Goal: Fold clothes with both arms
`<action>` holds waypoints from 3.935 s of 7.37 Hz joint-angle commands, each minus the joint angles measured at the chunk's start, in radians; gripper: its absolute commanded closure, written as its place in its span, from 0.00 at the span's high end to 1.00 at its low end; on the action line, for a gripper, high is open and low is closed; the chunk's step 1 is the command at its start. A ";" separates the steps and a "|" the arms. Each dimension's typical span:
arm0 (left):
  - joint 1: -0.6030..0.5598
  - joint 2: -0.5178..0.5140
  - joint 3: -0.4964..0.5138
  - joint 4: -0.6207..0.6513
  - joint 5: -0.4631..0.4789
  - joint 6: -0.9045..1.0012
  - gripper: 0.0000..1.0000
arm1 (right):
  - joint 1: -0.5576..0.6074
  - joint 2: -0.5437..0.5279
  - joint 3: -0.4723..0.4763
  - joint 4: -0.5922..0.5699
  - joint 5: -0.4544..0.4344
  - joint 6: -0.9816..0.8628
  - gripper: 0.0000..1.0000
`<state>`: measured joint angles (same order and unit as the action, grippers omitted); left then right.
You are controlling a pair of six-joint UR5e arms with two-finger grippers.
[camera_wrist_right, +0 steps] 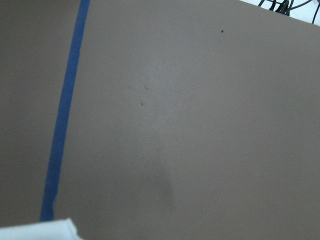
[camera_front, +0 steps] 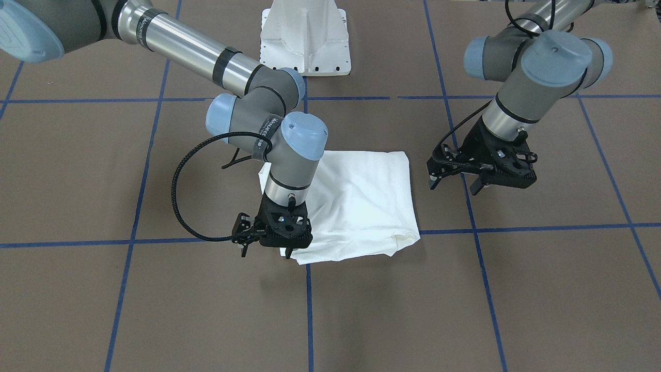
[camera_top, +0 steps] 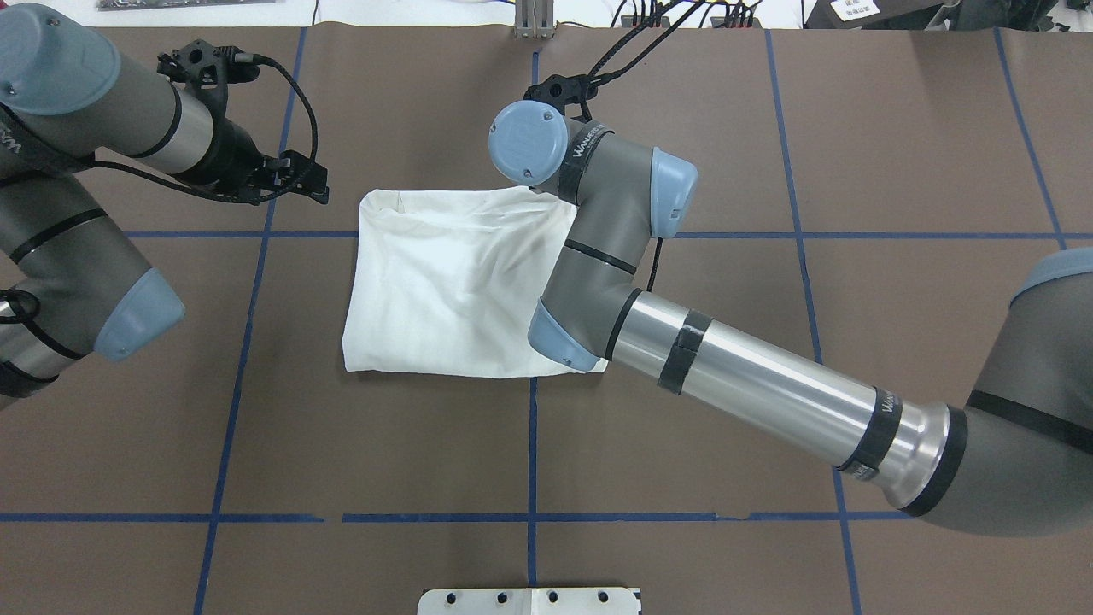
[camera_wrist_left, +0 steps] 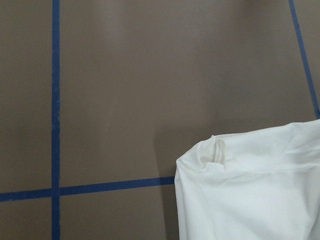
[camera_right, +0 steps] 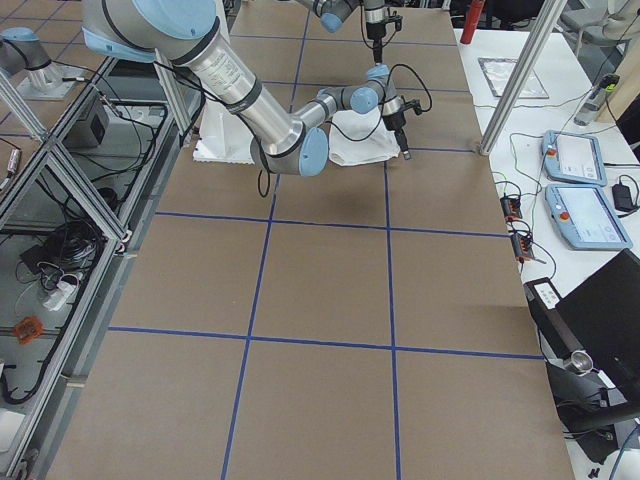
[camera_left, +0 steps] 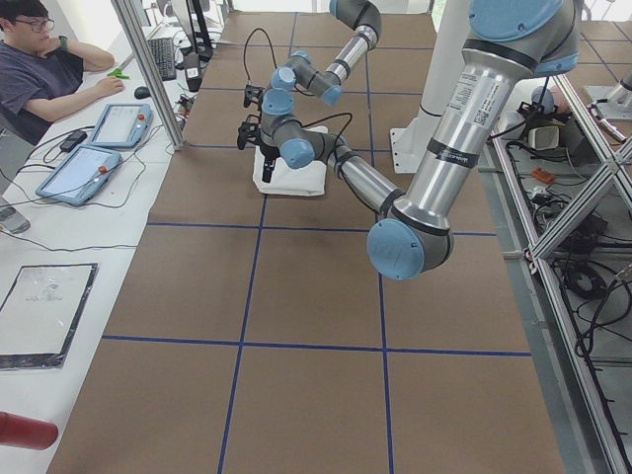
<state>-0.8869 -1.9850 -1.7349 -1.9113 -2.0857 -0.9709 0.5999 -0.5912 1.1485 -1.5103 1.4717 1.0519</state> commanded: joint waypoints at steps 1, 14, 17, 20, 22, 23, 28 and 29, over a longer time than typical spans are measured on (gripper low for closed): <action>0.000 0.000 0.000 0.000 0.001 0.000 1.00 | -0.056 -0.140 0.249 0.001 0.096 0.127 1.00; 0.002 0.000 0.001 -0.002 0.000 0.000 1.00 | -0.267 -0.257 0.385 -0.004 0.021 0.346 1.00; 0.000 0.000 0.000 -0.002 0.000 0.000 1.00 | -0.205 -0.242 0.497 -0.121 0.112 0.300 1.00; -0.001 0.104 -0.079 -0.002 -0.004 0.017 1.00 | 0.086 -0.274 0.589 -0.228 0.400 0.008 1.00; -0.013 0.254 -0.182 -0.002 -0.008 0.146 1.00 | 0.293 -0.434 0.632 -0.226 0.585 -0.344 1.00; -0.062 0.321 -0.195 -0.003 -0.010 0.256 1.00 | 0.360 -0.570 0.710 -0.226 0.617 -0.484 1.00; -0.569 0.613 -0.056 -0.014 -0.204 1.071 1.00 | 0.637 -1.032 0.870 -0.212 0.760 -0.927 1.00; -0.611 0.642 0.050 -0.021 -0.186 1.074 1.00 | 0.699 -1.129 0.878 -0.208 0.754 -0.979 1.00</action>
<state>-1.4157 -1.3853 -1.7961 -1.9225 -2.2730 0.0344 1.2196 -1.6038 2.0100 -1.7220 2.2233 0.1510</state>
